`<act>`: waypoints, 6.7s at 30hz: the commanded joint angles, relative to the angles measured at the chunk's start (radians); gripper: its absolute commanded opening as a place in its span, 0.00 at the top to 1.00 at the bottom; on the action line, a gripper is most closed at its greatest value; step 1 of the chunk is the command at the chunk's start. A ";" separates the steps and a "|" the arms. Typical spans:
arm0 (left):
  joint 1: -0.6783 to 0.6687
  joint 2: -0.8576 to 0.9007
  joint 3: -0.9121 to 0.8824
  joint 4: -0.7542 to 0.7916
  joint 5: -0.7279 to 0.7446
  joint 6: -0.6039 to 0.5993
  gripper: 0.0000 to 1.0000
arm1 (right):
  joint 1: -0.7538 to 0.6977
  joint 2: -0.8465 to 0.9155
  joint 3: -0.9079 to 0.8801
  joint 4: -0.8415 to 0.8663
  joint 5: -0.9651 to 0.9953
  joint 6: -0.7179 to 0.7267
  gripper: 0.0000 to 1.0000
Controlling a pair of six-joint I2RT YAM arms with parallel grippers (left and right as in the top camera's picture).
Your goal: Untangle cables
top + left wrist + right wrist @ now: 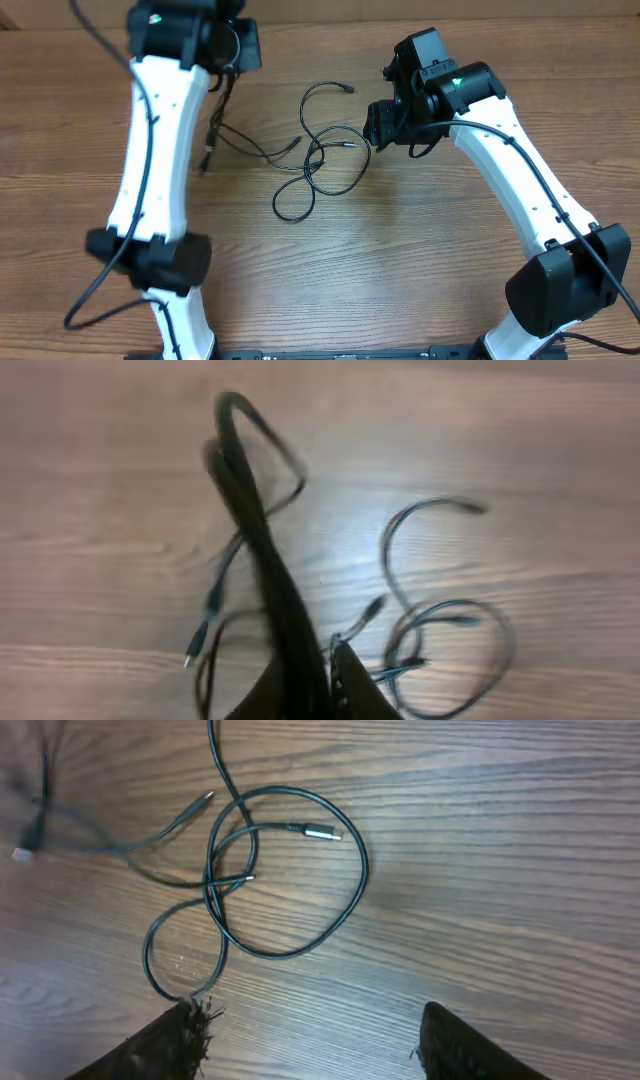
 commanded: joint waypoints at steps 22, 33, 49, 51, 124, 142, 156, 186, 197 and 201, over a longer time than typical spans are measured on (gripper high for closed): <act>0.063 0.156 0.004 -0.291 0.018 -0.161 0.24 | 0.004 0.270 -0.004 0.207 0.046 -0.355 0.21; 0.082 0.119 0.004 -0.284 0.037 -0.153 0.22 | 0.004 0.411 -0.004 0.315 0.046 -0.433 0.29; 0.082 0.119 0.003 -0.284 0.042 -0.153 0.18 | -0.048 0.361 0.113 0.196 0.071 -0.175 0.96; 0.082 0.119 0.003 -0.284 0.042 -0.153 0.17 | -0.074 0.315 0.185 0.127 0.107 -0.145 0.96; 0.088 0.028 0.003 -0.291 0.069 -0.036 0.12 | -0.815 0.092 0.520 -0.433 -0.169 -0.168 0.05; 0.151 -0.349 -0.472 -0.284 0.025 -0.041 0.00 | -0.597 -0.083 0.420 -0.531 -0.092 -0.084 0.00; 0.187 -0.415 -0.958 0.366 0.203 -0.023 0.01 | -0.396 -0.316 0.176 -0.523 -0.029 -0.026 0.00; 0.070 -0.205 -0.818 0.790 1.170 0.004 0.96 | -0.367 -0.293 0.089 -0.265 -0.129 -0.137 0.00; -0.026 -0.273 -0.697 0.961 1.293 -0.053 0.96 | -0.349 -0.207 0.089 -0.272 -0.325 -0.247 0.00; -0.021 -0.289 -0.682 1.075 1.274 -0.109 0.96 | -0.308 -0.190 0.089 -0.272 -0.351 -0.250 0.00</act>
